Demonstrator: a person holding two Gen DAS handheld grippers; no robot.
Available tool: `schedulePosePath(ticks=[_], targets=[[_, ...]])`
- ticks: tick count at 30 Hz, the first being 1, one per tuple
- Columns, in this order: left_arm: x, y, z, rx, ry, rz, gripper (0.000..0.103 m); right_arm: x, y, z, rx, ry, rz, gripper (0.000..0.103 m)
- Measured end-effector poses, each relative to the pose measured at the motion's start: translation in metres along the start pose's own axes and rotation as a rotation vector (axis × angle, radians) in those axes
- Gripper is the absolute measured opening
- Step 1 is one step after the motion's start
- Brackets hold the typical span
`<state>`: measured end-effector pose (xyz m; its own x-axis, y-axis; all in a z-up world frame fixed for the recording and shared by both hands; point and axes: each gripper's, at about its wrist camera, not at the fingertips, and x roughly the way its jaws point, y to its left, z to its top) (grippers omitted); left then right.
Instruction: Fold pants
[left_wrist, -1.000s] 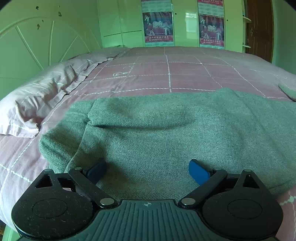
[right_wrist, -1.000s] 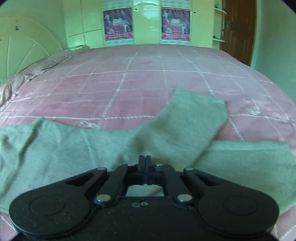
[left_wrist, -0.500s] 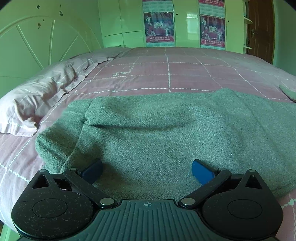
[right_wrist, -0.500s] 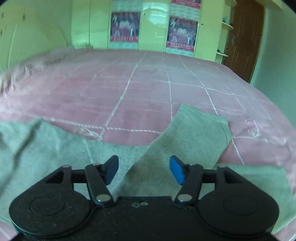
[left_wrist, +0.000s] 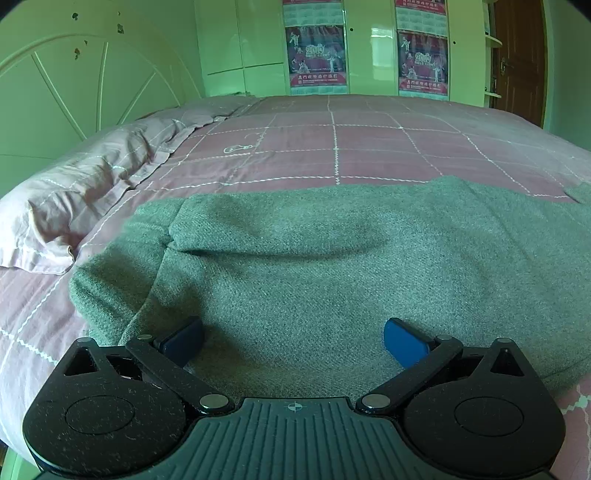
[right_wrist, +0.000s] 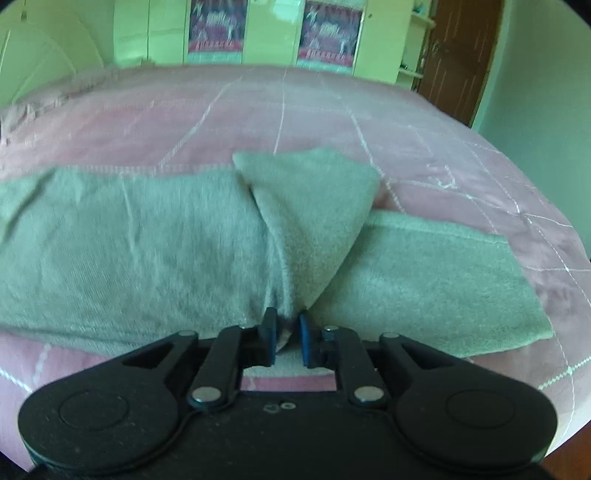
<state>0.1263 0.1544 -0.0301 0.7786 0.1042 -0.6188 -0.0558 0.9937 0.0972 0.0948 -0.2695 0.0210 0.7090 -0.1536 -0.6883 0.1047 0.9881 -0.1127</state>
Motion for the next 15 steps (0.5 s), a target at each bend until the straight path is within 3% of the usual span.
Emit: schedulePosePath(ticks=[4, 7, 9, 10, 11, 12, 13, 14, 15], targets=[[-0.012, -0.007, 0.002, -0.01, -0.014, -0.007, 0.103, -0.007, 0.002, 0.027, -0.022, -0.092, -0.002, 0.017], [-0.013, -0.018, -0.002, 0.017, -0.012, -0.001, 0.103, 0.008, 0.019, 0.05, -0.15, -0.115, -0.036, 0.024], [-0.011, -0.019, -0.004, 0.006, -0.006, -0.001, 0.103, 0.028, 0.032, 0.06, -0.276, -0.083, -0.068, 0.028], [-0.009, -0.017, -0.004, -0.008, -0.002, -0.009, 0.103, 0.039, 0.038, 0.062, -0.345, -0.058, -0.1, 0.037], [-0.009, -0.015, -0.005, -0.022, 0.003, -0.019, 0.103, 0.05, 0.042, 0.063, -0.419, -0.044, -0.133, 0.04], [-0.008, -0.013, -0.005, -0.03, 0.005, -0.025, 0.103, 0.055, 0.042, 0.062, -0.465, -0.036, -0.143, 0.037], [-0.007, -0.012, -0.005, -0.031, 0.004, -0.028, 0.103, 0.057, 0.038, 0.062, -0.477, -0.029, -0.15, 0.014], [-0.007, -0.012, -0.006, -0.031, 0.002, -0.029, 0.103, 0.057, 0.029, 0.063, -0.439, -0.019, -0.148, 0.0], [-0.007, -0.012, -0.006, -0.031, 0.001, -0.029, 0.103, 0.052, 0.015, 0.064, -0.372, -0.019, -0.141, 0.0]])
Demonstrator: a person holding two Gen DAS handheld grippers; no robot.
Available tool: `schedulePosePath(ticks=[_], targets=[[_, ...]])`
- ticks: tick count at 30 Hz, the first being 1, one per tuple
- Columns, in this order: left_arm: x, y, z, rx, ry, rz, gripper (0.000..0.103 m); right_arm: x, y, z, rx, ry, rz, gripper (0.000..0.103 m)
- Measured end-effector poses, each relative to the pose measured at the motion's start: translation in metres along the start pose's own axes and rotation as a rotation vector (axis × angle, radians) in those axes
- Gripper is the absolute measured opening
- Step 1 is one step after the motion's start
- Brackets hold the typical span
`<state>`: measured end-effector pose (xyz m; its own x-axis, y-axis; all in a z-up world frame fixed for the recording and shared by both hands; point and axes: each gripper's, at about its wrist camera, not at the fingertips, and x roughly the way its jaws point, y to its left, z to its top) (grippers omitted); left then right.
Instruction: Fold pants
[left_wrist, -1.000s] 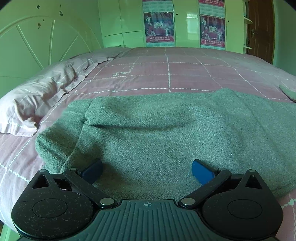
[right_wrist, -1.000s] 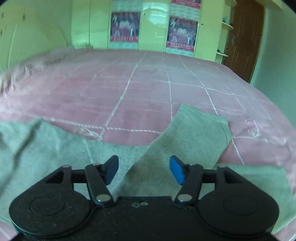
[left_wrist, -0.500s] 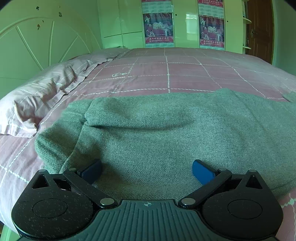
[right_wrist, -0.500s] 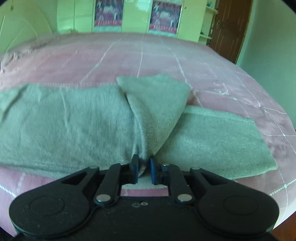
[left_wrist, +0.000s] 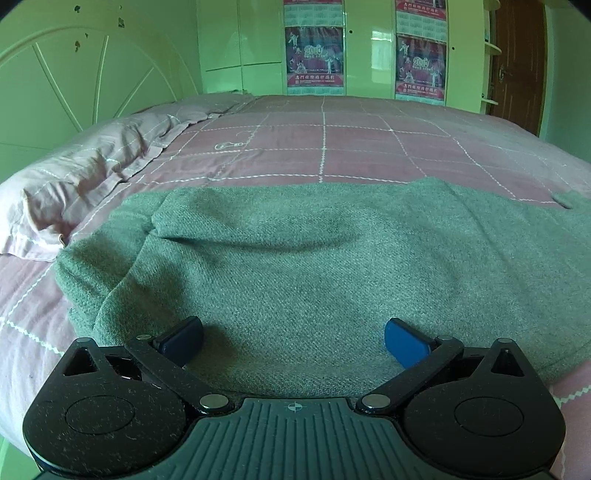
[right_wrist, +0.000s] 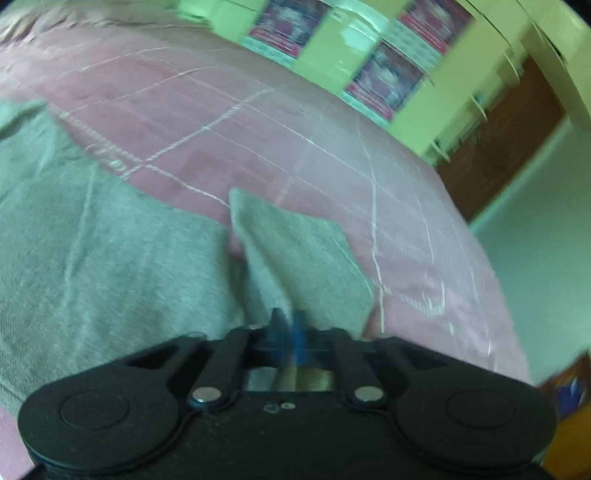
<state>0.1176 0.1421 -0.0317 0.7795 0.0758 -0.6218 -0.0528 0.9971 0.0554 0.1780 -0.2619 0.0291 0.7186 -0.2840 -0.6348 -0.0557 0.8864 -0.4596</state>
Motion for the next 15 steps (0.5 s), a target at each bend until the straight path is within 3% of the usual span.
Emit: schedulePosePath(ticks=[3, 6, 8, 9, 11, 12, 15], targets=[[0.0, -0.001, -0.001, 0.001, -0.002, 0.004, 0.103, -0.018, -0.05, -0.024, 0.28, -0.024, 0.011, 0.0], [0.0, -0.002, -0.001, 0.001, -0.003, 0.005, 0.103, -0.023, -0.106, -0.076, 0.698, 0.005, 0.123, 0.0], [-0.001, -0.002, -0.001, 0.001, -0.003, 0.005, 0.103, -0.013, -0.123, -0.111, 0.872, 0.056, 0.204, 0.009], [-0.001, -0.003, -0.001, 0.004, -0.005, 0.009, 0.103, -0.009, -0.125, -0.12, 0.887, 0.071, 0.221, 0.008], [-0.006, -0.008, 0.004, 0.009, -0.001, 0.017, 0.103, -0.019, -0.123, -0.119, 0.829, 0.012, 0.219, 0.022], [-0.01, -0.01, 0.007, 0.002, -0.005, -0.011, 0.103, -0.026, -0.12, -0.114, 0.762, -0.019, 0.188, 0.027], [-0.016, -0.027, 0.01, -0.017, -0.014, -0.072, 0.103, -0.038, -0.101, -0.088, 0.511, -0.102, 0.144, 0.027]])
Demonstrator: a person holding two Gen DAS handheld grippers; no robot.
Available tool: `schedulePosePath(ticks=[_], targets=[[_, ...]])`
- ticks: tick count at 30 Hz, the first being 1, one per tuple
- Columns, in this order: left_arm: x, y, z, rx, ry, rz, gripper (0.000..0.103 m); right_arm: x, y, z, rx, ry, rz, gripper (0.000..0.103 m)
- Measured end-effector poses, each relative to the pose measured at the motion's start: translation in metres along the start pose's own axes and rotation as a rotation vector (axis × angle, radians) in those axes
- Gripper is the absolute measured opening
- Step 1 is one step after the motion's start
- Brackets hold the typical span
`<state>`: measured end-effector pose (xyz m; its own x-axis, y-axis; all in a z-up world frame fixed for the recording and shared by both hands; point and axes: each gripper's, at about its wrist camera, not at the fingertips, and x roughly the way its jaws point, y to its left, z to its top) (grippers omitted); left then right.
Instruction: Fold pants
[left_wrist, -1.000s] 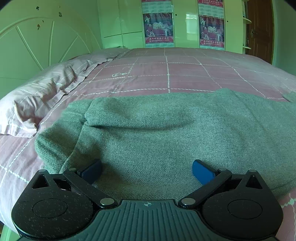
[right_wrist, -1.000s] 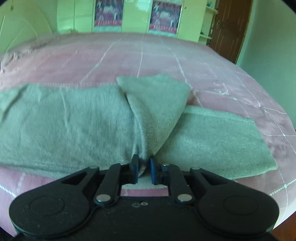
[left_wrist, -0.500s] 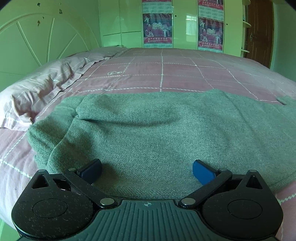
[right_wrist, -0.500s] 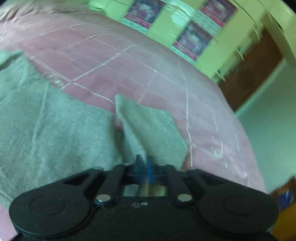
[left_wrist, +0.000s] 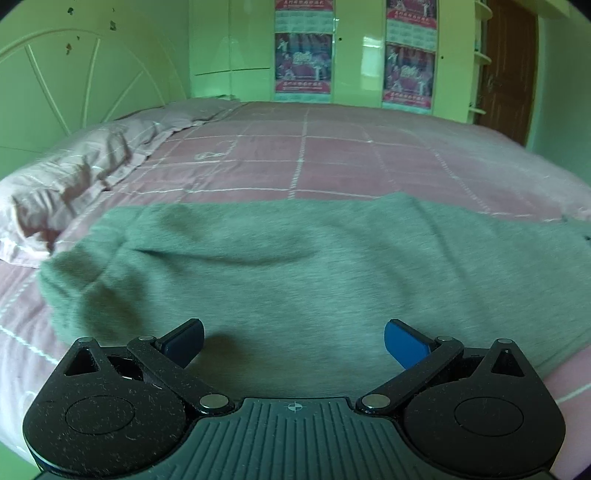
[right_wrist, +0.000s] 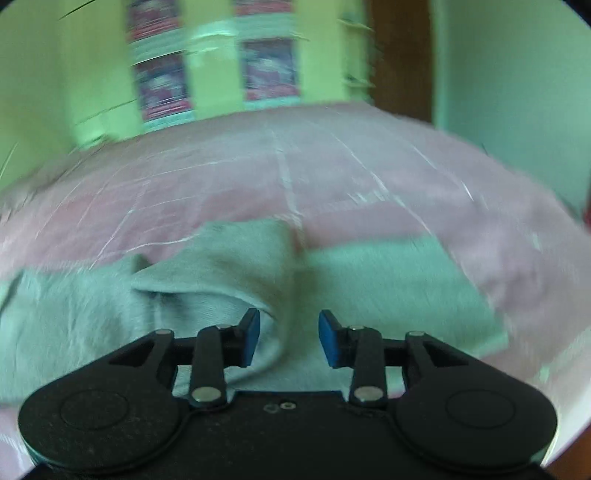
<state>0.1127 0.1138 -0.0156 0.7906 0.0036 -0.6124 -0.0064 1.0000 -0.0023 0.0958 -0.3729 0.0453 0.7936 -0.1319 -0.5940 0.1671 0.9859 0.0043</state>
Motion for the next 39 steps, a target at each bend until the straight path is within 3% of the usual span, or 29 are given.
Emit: schedulePosePath(ticks=[3, 6, 9, 10, 11, 13, 16, 20, 23, 26, 29, 34, 39], targets=[[0.013, -0.027, -0.004, 0.06, 0.048, -0.008, 0.103, 0.009, 0.042, 0.007, -0.3, -0.027, -0.02, 0.026], [0.018, -0.039, -0.012, 0.073, 0.025, 0.012, 0.103, 0.031, 0.084, 0.004, -0.613, -0.033, -0.056, 0.026], [0.016, -0.035, -0.012, 0.076, 0.021, -0.013, 0.103, 0.052, 0.113, -0.009, -0.888, -0.005, -0.124, 0.026], [0.015, -0.033, -0.014, 0.083, 0.018, -0.026, 0.103, 0.056, 0.117, -0.011, -0.938, -0.01, -0.149, 0.019], [0.014, -0.031, -0.015, 0.089, 0.014, -0.036, 0.103, 0.057, 0.119, -0.009, -0.933, -0.015, -0.156, 0.0], [0.013, -0.029, -0.018, 0.094, 0.003, -0.049, 0.103, 0.049, 0.108, 0.01, -0.811, -0.045, -0.139, 0.0], [0.012, -0.03, -0.02, 0.094, -0.01, -0.047, 0.103, 0.021, 0.073, 0.054, -0.511, -0.151, -0.107, 0.0], [0.012, -0.031, -0.023, 0.097, -0.021, -0.047, 0.103, -0.029, -0.016, 0.093, -0.035, -0.261, -0.091, 0.0], [0.011, -0.03, -0.024, 0.096, -0.024, -0.048, 0.103, -0.04, -0.09, 0.068, 0.272, -0.22, -0.084, 0.0], [0.01, -0.03, -0.026, 0.097, -0.031, -0.051, 0.103, -0.015, -0.146, 0.017, 0.517, -0.085, -0.049, 0.0], [0.01, -0.03, -0.026, 0.099, -0.028, -0.051, 0.103, 0.016, -0.169, -0.026, 0.65, 0.028, -0.022, 0.0], [0.008, -0.031, -0.025, 0.099, -0.029, -0.05, 0.103, 0.02, -0.193, -0.04, 0.836, -0.039, 0.023, 0.015], [0.008, -0.033, -0.026, 0.099, -0.032, -0.045, 0.103, 0.018, -0.196, -0.042, 0.894, -0.066, 0.037, 0.0]])
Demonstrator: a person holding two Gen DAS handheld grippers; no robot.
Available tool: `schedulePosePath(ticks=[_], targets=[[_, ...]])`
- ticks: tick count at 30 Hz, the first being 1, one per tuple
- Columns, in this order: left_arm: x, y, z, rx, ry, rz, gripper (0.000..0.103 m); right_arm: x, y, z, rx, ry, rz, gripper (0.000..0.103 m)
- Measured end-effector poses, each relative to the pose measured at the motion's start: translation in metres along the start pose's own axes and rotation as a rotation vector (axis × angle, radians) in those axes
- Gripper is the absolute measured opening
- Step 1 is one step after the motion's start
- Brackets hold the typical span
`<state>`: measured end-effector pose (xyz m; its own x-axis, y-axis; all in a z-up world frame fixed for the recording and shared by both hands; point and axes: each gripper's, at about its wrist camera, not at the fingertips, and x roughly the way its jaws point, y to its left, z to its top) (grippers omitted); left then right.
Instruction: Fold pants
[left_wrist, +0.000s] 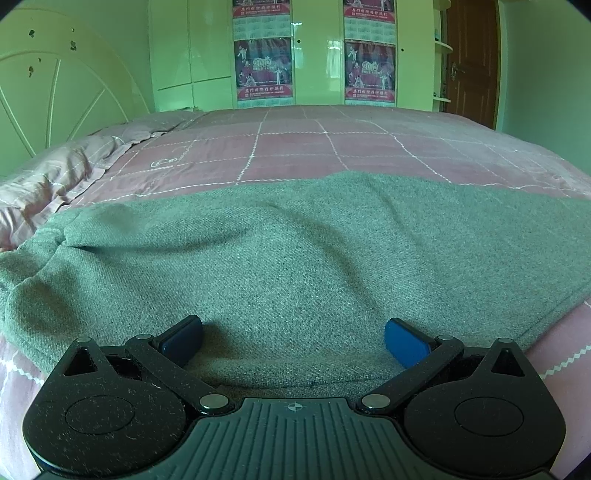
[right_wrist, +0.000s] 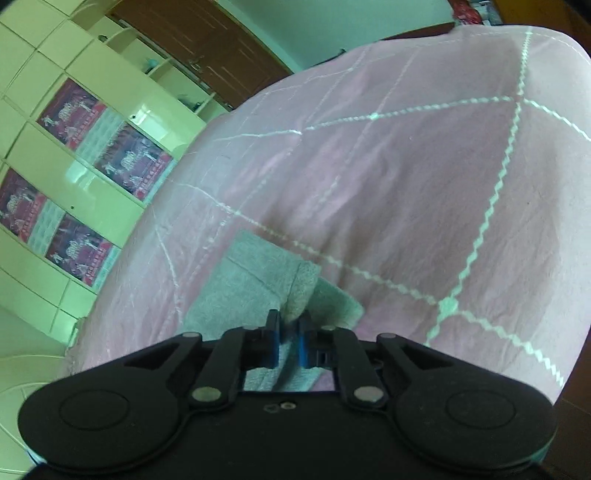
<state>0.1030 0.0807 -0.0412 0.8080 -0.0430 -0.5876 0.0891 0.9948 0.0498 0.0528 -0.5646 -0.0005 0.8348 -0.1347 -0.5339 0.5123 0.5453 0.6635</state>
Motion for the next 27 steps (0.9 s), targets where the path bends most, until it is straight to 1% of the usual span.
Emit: schedulePosePath(ticks=[2, 3, 5, 7, 9, 11, 13, 15, 18, 20, 23, 25, 26, 27], targets=[[0.0, 0.0, 0.0, -0.001, 0.0, 0.0, 0.103, -0.014, 0.008, -0.002, -0.041, -0.043, 0.038, 0.0], [0.0, 0.0, -0.001, -0.001, -0.001, 0.0, 0.103, -0.017, 0.007, -0.003, -0.034, -0.048, 0.044, 0.0], [0.0, 0.0, -0.001, -0.001, -0.005, 0.002, 0.103, -0.02, -0.002, -0.007, 0.003, -0.037, 0.023, 0.0], [0.0, 0.0, -0.002, -0.001, -0.006, 0.002, 0.103, -0.009, -0.013, -0.011, 0.014, 0.002, -0.011, 0.001], [0.0, 0.0, -0.002, 0.0, -0.004, 0.0, 0.103, -0.013, -0.02, -0.013, 0.056, 0.002, 0.009, 0.001], [0.0, 0.0, -0.002, 0.0, -0.004, -0.003, 0.103, -0.022, -0.019, -0.011, 0.061, -0.02, 0.01, 0.014], [-0.001, 0.0, -0.002, -0.001, -0.007, -0.001, 0.103, -0.029, -0.018, -0.008, 0.062, -0.029, 0.027, 0.015], [0.0, 0.0, -0.003, -0.003, -0.011, 0.001, 0.103, -0.033, -0.019, -0.005, 0.06, -0.034, 0.027, 0.015], [0.0, 0.0, -0.003, -0.004, -0.014, 0.003, 0.103, -0.028, -0.025, -0.006, 0.071, 0.014, 0.026, 0.015], [0.0, 0.0, -0.003, -0.004, -0.013, 0.002, 0.103, -0.029, -0.026, -0.01, 0.061, 0.025, -0.025, 0.017], [0.001, -0.001, -0.004, -0.004, -0.015, 0.001, 0.103, -0.027, -0.032, -0.015, 0.112, 0.042, 0.004, 0.023], [0.001, -0.001, -0.004, -0.004, -0.018, 0.005, 0.103, -0.023, -0.038, -0.016, 0.149, 0.042, 0.033, 0.025], [0.001, -0.001, -0.005, -0.004, -0.019, 0.006, 0.103, -0.018, -0.038, -0.017, 0.149, 0.038, 0.045, 0.026], [0.001, -0.001, -0.004, -0.004, -0.018, 0.004, 0.103, -0.013, -0.039, -0.017, 0.132, 0.042, 0.039, 0.026]])
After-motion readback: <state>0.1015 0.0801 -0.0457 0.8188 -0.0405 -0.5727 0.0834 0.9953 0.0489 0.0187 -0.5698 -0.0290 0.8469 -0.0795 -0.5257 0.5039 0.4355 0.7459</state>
